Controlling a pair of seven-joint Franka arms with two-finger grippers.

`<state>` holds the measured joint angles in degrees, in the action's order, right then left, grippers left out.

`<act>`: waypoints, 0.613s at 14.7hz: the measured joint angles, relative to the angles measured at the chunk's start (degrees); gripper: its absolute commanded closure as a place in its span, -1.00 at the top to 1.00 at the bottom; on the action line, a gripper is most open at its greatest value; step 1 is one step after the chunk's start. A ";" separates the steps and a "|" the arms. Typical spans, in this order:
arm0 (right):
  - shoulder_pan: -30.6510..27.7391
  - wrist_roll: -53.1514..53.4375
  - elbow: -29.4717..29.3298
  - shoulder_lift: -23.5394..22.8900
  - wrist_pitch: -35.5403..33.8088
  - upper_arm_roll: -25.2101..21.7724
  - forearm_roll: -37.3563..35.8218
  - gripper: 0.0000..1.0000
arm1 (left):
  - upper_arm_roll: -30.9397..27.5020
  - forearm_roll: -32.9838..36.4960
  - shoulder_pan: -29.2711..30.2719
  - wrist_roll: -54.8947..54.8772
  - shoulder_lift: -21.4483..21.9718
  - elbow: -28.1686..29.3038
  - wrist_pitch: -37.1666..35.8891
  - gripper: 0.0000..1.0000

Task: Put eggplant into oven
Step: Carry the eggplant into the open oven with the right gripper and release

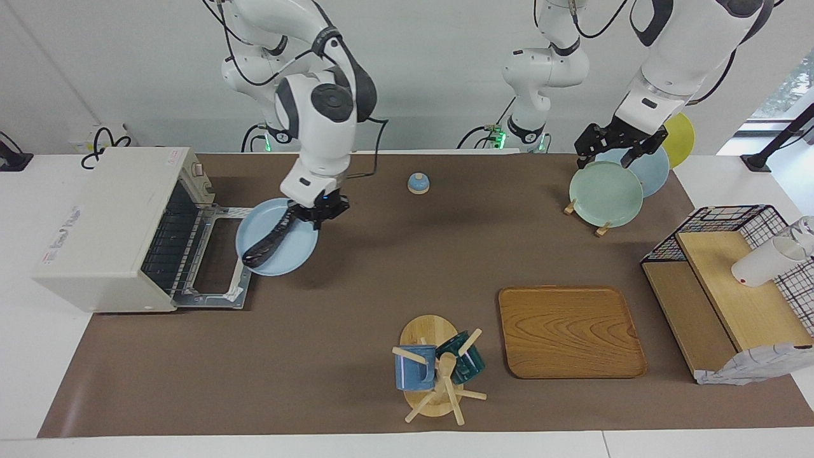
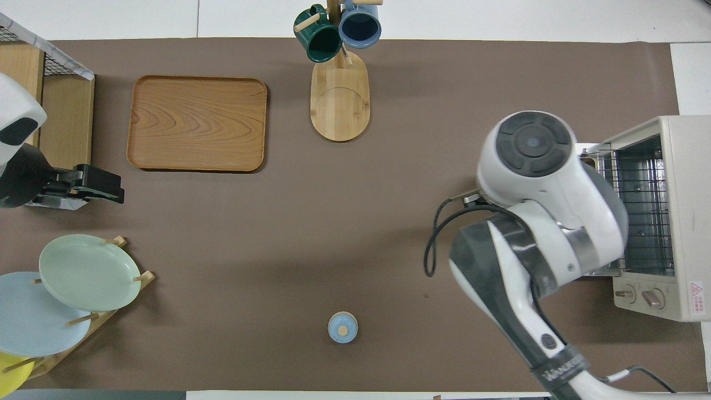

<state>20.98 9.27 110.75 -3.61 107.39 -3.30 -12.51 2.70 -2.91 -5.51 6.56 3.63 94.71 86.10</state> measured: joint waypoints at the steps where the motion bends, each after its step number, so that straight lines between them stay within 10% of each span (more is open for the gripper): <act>1: -2.98 -2.62 2.63 1.60 1.45 -0.03 0.00 -1.00 | -0.05 0.00 0.07 0.00 -0.03 0.00 -0.16 1.00; 9: -18.75 -21.08 11.97 5.02 11.11 -0.03 -0.01 -1.00 | -0.13 0.00 0.67 0.00 -0.05 0.01 -0.27 1.00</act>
<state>2.23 -11.81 122.72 1.40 118.50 -3.32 -12.52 2.58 -2.91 -4.84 6.55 3.58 94.72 85.82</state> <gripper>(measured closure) 0.978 0.000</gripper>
